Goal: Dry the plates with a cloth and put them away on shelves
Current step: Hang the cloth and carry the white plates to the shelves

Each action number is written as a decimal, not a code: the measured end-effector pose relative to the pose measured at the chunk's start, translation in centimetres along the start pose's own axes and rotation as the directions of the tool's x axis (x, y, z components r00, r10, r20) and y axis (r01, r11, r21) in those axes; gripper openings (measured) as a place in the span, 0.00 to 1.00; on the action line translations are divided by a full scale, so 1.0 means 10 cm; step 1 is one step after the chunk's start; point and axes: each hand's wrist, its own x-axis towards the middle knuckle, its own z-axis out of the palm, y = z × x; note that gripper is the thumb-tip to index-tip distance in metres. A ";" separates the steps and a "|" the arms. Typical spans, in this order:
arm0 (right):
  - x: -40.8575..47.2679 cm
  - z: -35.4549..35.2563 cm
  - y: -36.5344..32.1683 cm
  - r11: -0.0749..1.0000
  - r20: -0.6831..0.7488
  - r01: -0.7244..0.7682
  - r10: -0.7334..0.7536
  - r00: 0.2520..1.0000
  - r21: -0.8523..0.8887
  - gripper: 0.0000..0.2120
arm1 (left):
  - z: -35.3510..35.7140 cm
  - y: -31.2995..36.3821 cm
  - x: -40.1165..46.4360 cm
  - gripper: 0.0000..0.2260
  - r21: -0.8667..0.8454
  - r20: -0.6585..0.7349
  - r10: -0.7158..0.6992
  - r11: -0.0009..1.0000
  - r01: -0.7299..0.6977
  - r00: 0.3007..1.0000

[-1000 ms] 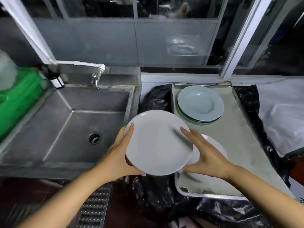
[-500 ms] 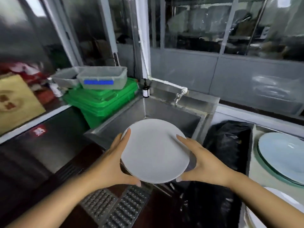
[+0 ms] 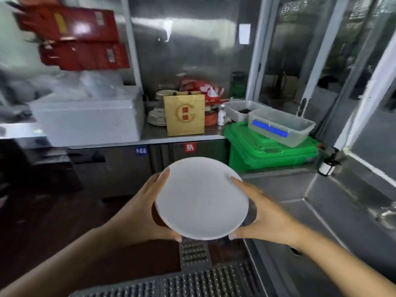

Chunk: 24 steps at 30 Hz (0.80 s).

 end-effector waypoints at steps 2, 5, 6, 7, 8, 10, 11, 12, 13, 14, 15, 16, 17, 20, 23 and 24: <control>0.34 0.16 -0.19 0.998 0.054 0.068 -0.068 0.996 0.005 0.57 | -0.22 -0.23 -0.18 0.64 0.048 -0.065 -0.051 0.997 0.054 0.997; 0.85 0.47 -0.54 0.987 0.124 0.159 -0.160 0.979 0.021 0.57 | -0.55 -0.61 -0.50 0.64 0.059 -0.165 -0.132 0.988 0.143 0.977; 1.02 0.58 -0.69 0.982 0.152 0.185 -0.186 0.971 0.026 0.58 | -0.67 -0.74 -0.62 0.65 0.057 -0.200 -0.160 0.983 0.174 0.967; 1.19 0.70 -0.84 0.977 0.180 0.212 -0.214 0.960 0.030 0.58 | -0.78 -0.88 -0.75 0.65 0.056 -0.229 -0.190 0.977 0.207 0.955; 1.35 0.82 -0.99 0.970 0.206 0.240 -0.242 0.948 0.033 0.58 | -0.90 -1.02 -0.87 0.65 0.055 -0.254 -0.219 0.969 0.240 0.942; 1.67 1.09 -1.33 0.957 0.252 0.288 -0.289 0.924 0.041 0.58 | -1.15 -1.34 -1.11 0.65 0.054 -0.304 -0.271 0.952 0.300 0.913; 1.83 1.25 -1.49 0.951 0.269 0.306 -0.306 0.913 0.045 0.58 | -1.28 -1.49 -1.23 0.65 0.058 -0.328 -0.290 0.944 0.326 0.899; 1.99 1.41 -1.67 0.944 0.282 0.327 -0.327 0.902 0.047 0.59 | -1.42 -1.66 -1.35 0.64 0.065 -0.350 -0.307 0.934 0.350 0.885; 2.16 1.58 -1.83 0.935 0.291 0.350 -0.349 0.891 0.051 0.59 | -1.56 -1.82 -1.46 0.64 0.070 -0.367 -0.322 0.926 0.371 0.873; 2.33 1.76 -2.00 0.926 0.303 0.373 -0.373 0.877 0.059 0.60 | -1.71 -1.98 -1.58 0.64 0.077 -0.376 -0.335 0.918 0.390 0.864; 2.49 1.94 -2.17 0.918 0.320 0.390 -0.392 0.863 0.073 0.61 | -1.86 -2.14 -1.71 0.64 0.083 -0.382 -0.350 0.909 0.409 0.855; 2.65 2.12 -2.35 0.910 0.336 0.407 -0.409 0.848 0.081 0.61 | -2.00 -2.30 -1.83 0.64 0.087 -0.388 -0.366 0.899 0.428 0.846; 2.81 2.30 -2.53 0.901 0.349 0.425 -0.427 0.834 0.085 0.61 | -2.15 -2.47 -1.95 0.64 0.090 -0.393 -0.381 0.890 0.447 0.837; 3.22 2.77 -3.08 0.876 0.355 0.473 -0.472 0.807 0.090 0.61 | -2.59 -2.93 -2.28 0.63 0.098 -0.421 -0.413 0.864 0.493 0.807; 3.61 3.18 -3.59 0.858 0.377 0.508 -0.497 0.782 0.077 0.61 | -2.98 -3.32 -2.57 0.63 0.097 -0.491 -0.417 0.846 0.524 0.764; 3.74 3.32 -3.76 0.847 0.393 0.527 -0.511 0.765 0.074 0.62 | -3.09 -3.45 -2.67 0.62 0.084 -0.512 -0.425 0.840 0.536 0.747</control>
